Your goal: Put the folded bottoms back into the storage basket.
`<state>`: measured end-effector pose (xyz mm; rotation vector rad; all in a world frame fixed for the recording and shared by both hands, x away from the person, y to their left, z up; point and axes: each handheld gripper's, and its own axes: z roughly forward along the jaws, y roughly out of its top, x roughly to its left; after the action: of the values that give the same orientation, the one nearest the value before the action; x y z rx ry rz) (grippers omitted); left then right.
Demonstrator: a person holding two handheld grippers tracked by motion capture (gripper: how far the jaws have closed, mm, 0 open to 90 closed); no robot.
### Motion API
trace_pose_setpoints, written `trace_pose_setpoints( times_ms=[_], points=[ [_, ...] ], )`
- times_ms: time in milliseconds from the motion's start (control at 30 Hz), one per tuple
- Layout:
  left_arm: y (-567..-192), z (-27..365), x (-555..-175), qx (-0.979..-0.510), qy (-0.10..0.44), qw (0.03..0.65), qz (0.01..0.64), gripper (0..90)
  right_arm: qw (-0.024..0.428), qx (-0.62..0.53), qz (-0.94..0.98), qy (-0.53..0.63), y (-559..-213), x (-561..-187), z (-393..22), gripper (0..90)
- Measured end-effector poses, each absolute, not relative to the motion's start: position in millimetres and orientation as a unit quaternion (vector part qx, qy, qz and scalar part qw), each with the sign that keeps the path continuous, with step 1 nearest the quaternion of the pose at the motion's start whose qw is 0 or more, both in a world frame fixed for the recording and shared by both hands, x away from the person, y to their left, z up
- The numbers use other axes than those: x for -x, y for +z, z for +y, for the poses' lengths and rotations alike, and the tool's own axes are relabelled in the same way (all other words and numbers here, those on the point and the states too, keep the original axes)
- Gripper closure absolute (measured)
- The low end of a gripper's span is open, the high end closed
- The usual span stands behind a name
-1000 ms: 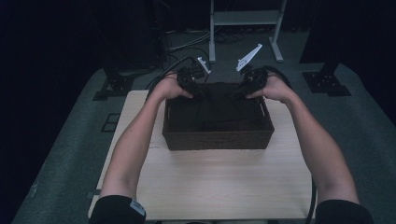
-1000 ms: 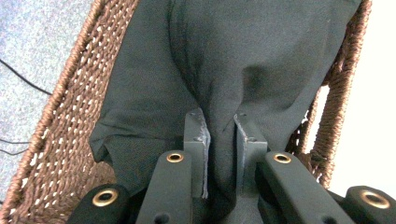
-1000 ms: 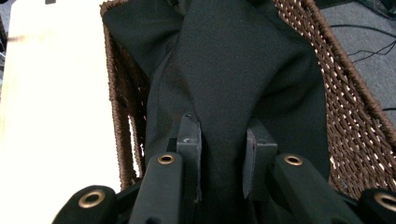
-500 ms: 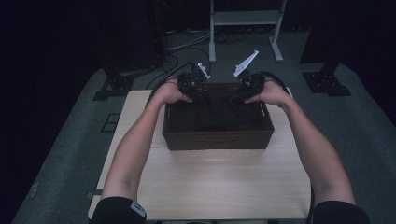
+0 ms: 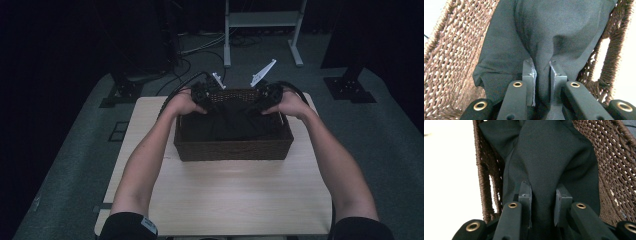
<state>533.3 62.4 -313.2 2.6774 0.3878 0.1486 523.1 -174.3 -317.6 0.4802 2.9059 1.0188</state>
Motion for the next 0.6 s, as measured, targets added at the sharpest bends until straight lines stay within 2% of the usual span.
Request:
trace_pose_setpoints(
  times_ms=[600],
  points=[
    [-335.7,59.8,-530.8,-0.967,0.051,0.205,0.141,77.8,0.004,-0.161,0.933,0.322,-338.9,-520.5,-173.4,71.6]
  ],
)
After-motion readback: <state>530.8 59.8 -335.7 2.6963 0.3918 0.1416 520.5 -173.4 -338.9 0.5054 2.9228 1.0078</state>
